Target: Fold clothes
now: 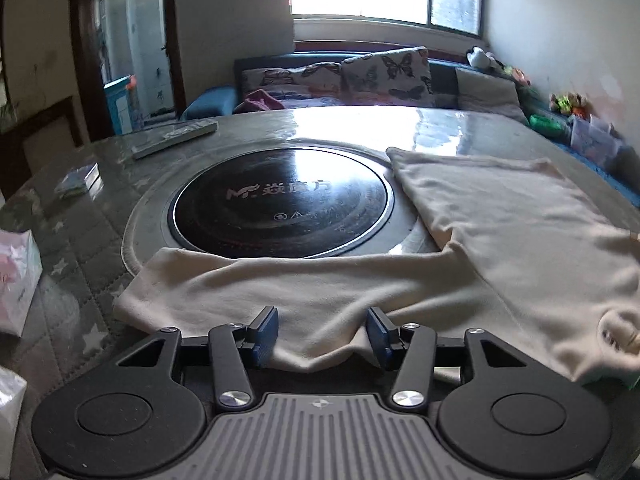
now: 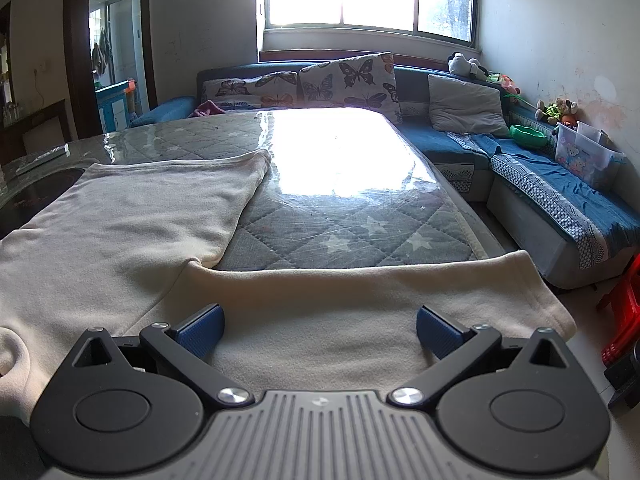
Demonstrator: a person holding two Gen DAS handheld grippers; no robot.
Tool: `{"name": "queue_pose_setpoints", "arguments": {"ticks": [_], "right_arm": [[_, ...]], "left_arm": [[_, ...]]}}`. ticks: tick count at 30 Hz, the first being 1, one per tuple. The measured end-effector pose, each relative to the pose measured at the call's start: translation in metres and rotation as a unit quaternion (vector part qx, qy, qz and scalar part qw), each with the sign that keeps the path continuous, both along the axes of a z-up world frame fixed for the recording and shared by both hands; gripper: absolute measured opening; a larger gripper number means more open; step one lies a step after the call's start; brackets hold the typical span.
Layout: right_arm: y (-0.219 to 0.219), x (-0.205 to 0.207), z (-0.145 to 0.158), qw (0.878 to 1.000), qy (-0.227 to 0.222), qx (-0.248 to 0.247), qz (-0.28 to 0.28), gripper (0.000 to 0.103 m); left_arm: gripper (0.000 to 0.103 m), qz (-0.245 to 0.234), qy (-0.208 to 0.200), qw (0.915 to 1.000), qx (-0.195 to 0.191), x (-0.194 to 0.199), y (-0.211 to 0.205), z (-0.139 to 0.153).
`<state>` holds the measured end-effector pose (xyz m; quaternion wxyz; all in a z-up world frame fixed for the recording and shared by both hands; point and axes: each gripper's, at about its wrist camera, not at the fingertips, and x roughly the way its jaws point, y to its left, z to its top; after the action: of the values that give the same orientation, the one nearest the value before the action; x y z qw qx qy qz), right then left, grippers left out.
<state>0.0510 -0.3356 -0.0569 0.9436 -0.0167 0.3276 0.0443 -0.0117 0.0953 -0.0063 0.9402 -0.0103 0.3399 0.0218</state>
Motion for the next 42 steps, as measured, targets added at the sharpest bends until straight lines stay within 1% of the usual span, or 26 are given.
{"name": "queue_pose_setpoints", "arguments": {"ticks": [1,3,5,6,8,11,12,14,15,16,18,19,21,22,24,26,28,31,33,35,39,42], "right_arm": [[0.001,0.000,0.001,1.000,0.003,-0.002,0.002,0.103],[0.004,0.000,0.005,1.000,0.006,-0.003,0.006,0.103],[0.009,-0.002,0.010,1.000,0.005,-0.002,0.020,0.103],[0.015,-0.004,0.014,1.000,0.001,-0.004,0.029,0.103],[0.025,-0.008,0.021,0.999,-0.008,-0.004,0.048,0.103],[0.044,-0.012,0.032,0.996,-0.021,0.006,0.083,0.103],[0.050,-0.012,0.034,0.995,-0.024,0.009,0.094,0.103],[0.064,-0.014,0.037,0.992,-0.027,0.013,0.119,0.103],[0.070,-0.015,0.037,0.991,-0.027,0.013,0.128,0.103],[0.076,-0.016,0.038,0.990,-0.026,0.013,0.137,0.103],[0.088,-0.017,0.038,0.987,-0.026,0.013,0.155,0.103],[0.093,-0.018,0.038,0.986,-0.025,0.013,0.164,0.103],[0.100,-0.020,0.037,0.984,-0.023,0.016,0.175,0.103],[0.102,-0.021,0.037,0.983,-0.022,0.017,0.180,0.103],[0.107,-0.024,0.036,0.982,-0.020,0.016,0.188,0.103],[0.109,-0.025,0.035,0.981,-0.019,0.016,0.191,0.103],[0.110,-0.027,0.035,0.981,-0.017,0.017,0.191,0.103],[0.108,-0.029,0.037,0.982,-0.018,0.022,0.186,0.103],[0.105,-0.030,0.039,0.983,-0.020,0.027,0.182,0.103],[0.102,-0.030,0.040,0.983,-0.024,0.030,0.178,0.103],[0.096,-0.031,0.041,0.985,-0.028,0.035,0.165,0.103],[0.089,-0.032,0.042,0.987,-0.032,0.039,0.154,0.103]], "left_arm": [[0.053,0.004,-0.003,1.0000,-0.006,-0.002,0.002,0.003],[0.059,0.021,-0.011,0.9996,-0.015,-0.006,0.007,0.008],[0.061,0.052,-0.016,0.9981,-0.029,-0.008,0.018,0.013],[0.063,0.075,-0.017,0.9964,-0.036,-0.008,0.025,0.015],[0.064,0.127,-0.018,0.9907,-0.044,-0.007,0.040,0.017],[0.064,0.202,-0.009,0.9775,-0.060,-0.003,0.063,0.014],[0.062,0.218,-0.004,0.9737,-0.065,-0.001,0.070,0.012],[0.062,0.236,0.002,0.9693,-0.070,0.001,0.079,0.007],[0.058,0.240,0.002,0.9683,-0.070,0.003,0.081,0.006],[0.057,0.244,0.003,0.9673,-0.071,0.004,0.083,0.004],[0.047,0.247,0.002,0.9667,-0.067,0.007,0.084,0.002],[0.044,0.248,0.001,0.9666,-0.064,0.008,0.085,0.002],[0.028,0.252,-0.001,0.9660,-0.060,0.009,0.087,0.000],[0.024,0.254,-0.002,0.9652,-0.063,0.010,0.089,0.000],[0.013,0.257,-0.006,0.9634,-0.076,0.009,0.093,0.001],[0.010,0.255,-0.016,0.9627,-0.090,0.008,0.095,0.007],[0.008,0.244,-0.035,0.9631,-0.107,0.005,0.093,0.020],[0.008,0.211,-0.067,0.9661,-0.132,0.003,0.082,0.044],[0.007,0.170,-0.094,0.9708,-0.140,0.002,0.065,0.065],[0.007,0.130,-0.113,0.9727,-0.155,0.003,0.047,0.083],[0.007,0.047,-0.142,0.9710,-0.187,0.009,0.009,0.113],[0.007,-0.012,-0.152,0.9665,-0.207,0.015,-0.021,0.128]]}}
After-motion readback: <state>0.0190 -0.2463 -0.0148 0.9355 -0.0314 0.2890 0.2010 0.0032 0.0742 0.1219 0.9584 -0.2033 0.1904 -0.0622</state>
